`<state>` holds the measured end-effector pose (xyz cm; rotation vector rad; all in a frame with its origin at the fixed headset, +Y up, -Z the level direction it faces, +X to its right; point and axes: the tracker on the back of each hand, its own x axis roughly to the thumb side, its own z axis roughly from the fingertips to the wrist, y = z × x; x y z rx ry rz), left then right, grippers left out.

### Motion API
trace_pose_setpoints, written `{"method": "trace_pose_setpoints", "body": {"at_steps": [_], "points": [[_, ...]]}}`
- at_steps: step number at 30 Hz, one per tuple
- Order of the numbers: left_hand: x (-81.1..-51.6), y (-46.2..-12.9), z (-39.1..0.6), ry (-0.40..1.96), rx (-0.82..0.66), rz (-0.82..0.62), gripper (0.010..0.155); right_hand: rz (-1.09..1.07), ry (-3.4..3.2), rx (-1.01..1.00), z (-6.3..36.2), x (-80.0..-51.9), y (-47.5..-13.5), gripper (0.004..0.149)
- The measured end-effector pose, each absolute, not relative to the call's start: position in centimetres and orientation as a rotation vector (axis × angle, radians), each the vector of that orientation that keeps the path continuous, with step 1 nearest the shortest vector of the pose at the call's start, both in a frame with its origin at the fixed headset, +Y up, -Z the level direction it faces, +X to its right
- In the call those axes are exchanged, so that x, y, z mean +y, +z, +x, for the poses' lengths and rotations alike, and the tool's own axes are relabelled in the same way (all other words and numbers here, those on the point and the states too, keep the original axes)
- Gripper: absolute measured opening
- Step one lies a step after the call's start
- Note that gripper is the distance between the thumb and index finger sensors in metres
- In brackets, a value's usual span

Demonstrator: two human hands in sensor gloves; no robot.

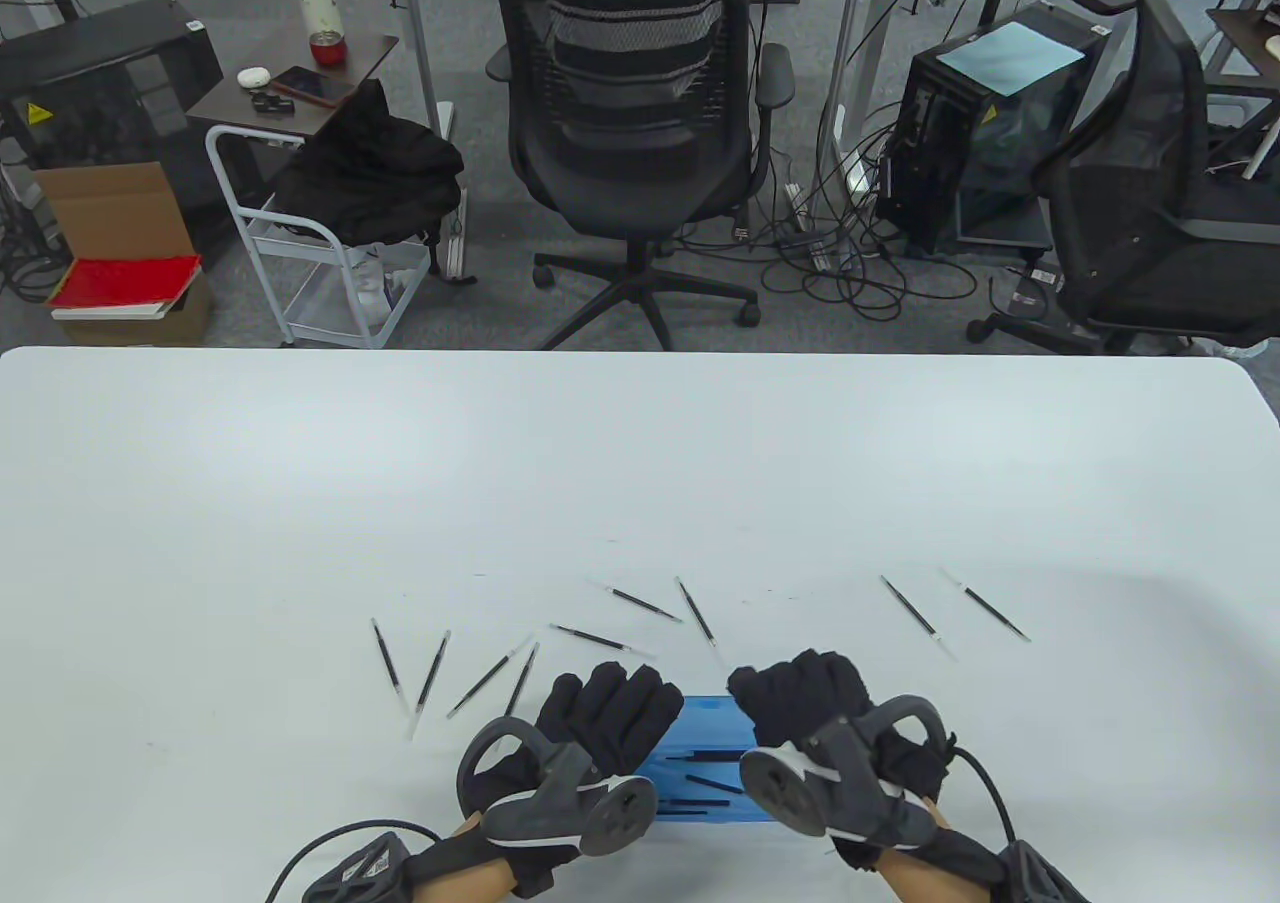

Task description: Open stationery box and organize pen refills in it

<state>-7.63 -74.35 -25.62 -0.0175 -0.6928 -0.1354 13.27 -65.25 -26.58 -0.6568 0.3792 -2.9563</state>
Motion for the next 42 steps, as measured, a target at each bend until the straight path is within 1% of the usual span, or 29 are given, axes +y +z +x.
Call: {"method": "trace_pose_setpoints", "body": {"at_steps": [3, 6, 11, 14, 17, 21, 25, 42], "points": [[-74.3, -25.6, -7.6, -0.135, -0.693, -0.018, 0.113, -0.466, -3.005, 0.341, 15.9, -64.6, -28.9, 0.054], [-74.3, -25.6, -7.6, -0.135, -0.693, -0.018, 0.113, -0.297, -3.052, 0.29, 18.7, -65.0, -31.3, 0.053], [-74.3, -25.6, -7.6, -0.139, -0.693, -0.015, 0.113, -0.057, -2.993, 0.172, 22.6, -67.5, -34.7, 0.054], [-74.3, -25.6, -7.6, -0.137, -0.693, -0.017, 0.113, 0.068, -2.962, 0.058, 24.5, -69.8, -36.4, 0.054], [-74.3, -25.6, -7.6, -0.137, -0.692, -0.017, 0.113, 0.153, -2.912, -0.044, 25.9, -71.7, -37.3, 0.056], [-74.3, -25.6, -7.6, -0.137, -0.692, -0.018, 0.113, 0.222, -2.89, -0.137, 27.1, -73.6, -37.9, 0.058], [-74.3, -25.6, -7.6, -0.137, -0.692, -0.018, 0.113, 0.24, -2.886, -0.17, 27.5, -74.6, -38.1, 0.057], [-74.4, -25.6, -7.6, -0.135, -0.693, -0.018, 0.113, 0.292, -2.809, -0.16, 26.7, -75.6, -38.6, 0.052]]}}
